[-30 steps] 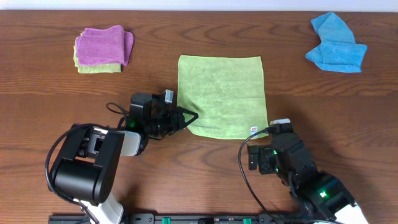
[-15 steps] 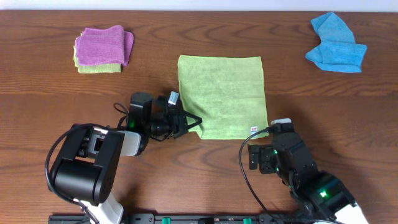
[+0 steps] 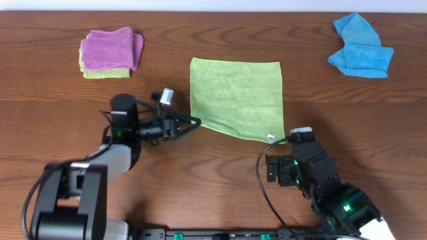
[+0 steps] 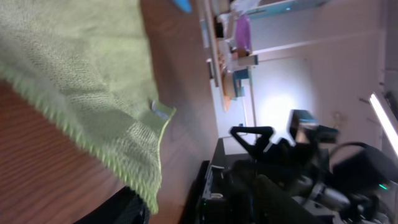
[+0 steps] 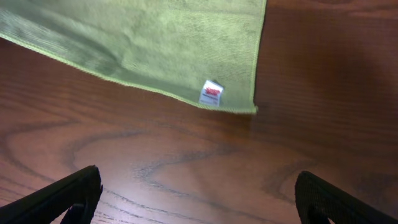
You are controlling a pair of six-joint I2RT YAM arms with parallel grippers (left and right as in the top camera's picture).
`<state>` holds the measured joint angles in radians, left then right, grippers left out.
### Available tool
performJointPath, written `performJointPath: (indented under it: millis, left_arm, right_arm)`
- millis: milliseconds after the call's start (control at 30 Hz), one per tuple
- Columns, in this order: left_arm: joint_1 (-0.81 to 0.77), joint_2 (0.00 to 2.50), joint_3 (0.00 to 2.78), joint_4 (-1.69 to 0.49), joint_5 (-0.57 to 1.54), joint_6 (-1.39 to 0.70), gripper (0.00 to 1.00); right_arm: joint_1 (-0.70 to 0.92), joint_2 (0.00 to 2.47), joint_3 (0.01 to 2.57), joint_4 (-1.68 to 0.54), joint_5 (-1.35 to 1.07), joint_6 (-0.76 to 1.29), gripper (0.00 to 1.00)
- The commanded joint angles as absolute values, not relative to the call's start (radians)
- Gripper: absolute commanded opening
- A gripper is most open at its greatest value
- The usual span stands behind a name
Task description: Fold the cloth
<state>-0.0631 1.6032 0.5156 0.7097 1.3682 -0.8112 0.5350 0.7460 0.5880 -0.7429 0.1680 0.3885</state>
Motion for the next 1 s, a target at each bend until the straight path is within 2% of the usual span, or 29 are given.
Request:
performJointPath:
  millis: [0, 167, 333, 500, 600, 667, 733, 800, 867, 967]
  left_arm:
    - [-0.032, 1.526, 0.504, 0.710, 1.474, -0.793, 0.57]
    - [-0.033, 1.441, 0.504, 0.707, 1.482, -0.793, 0.68]
    - [-0.033, 1.434, 0.504, 0.707, 1.481, -0.780, 0.68]
    - [-0.033, 1.434, 0.493, 0.671, 1.395, -0.716, 0.54]
    - [-0.033, 1.434, 0.493, 0.582, 1.344, -0.646, 0.51]
    - [-0.033, 1.434, 0.493, 0.496, 1.337, -0.593, 0.48]
    - [-0.033, 1.434, 0.493, 0.382, 1.320, -0.520, 0.37]
    - [-0.033, 1.434, 0.493, 0.232, 1.221, -0.409, 0.33]
    - [-0.033, 1.434, 0.493, 0.129, 1.091, -0.329, 0.39]
    - [-0.033, 1.434, 0.493, 0.090, 0.988, -0.290, 0.61]
  right_arm:
    - [0.529, 0.744, 0.602, -0.741, 0.161, 0.377, 0.99]
    - [0.529, 0.744, 0.602, -0.735, 0.149, 0.377, 0.99]
    - [0.529, 0.744, 0.602, -0.722, 0.126, 0.377, 0.99]
    - [0.529, 0.744, 0.602, -0.707, 0.126, 0.377, 0.99]
    - [0.529, 0.744, 0.602, -0.686, 0.127, 0.377, 0.99]
    - [0.529, 0.744, 0.602, -0.679, 0.126, 0.377, 0.99]
    - [0.529, 0.744, 0.602, -0.676, 0.126, 0.377, 0.99]
    - [0.529, 0.744, 0.602, -0.677, 0.126, 0.377, 0.99]
    - [0.529, 0.744, 0.602, -0.677, 0.126, 0.376, 0.99]
    - [0.529, 0.744, 0.602, -0.680, 0.126, 0.376, 0.99]
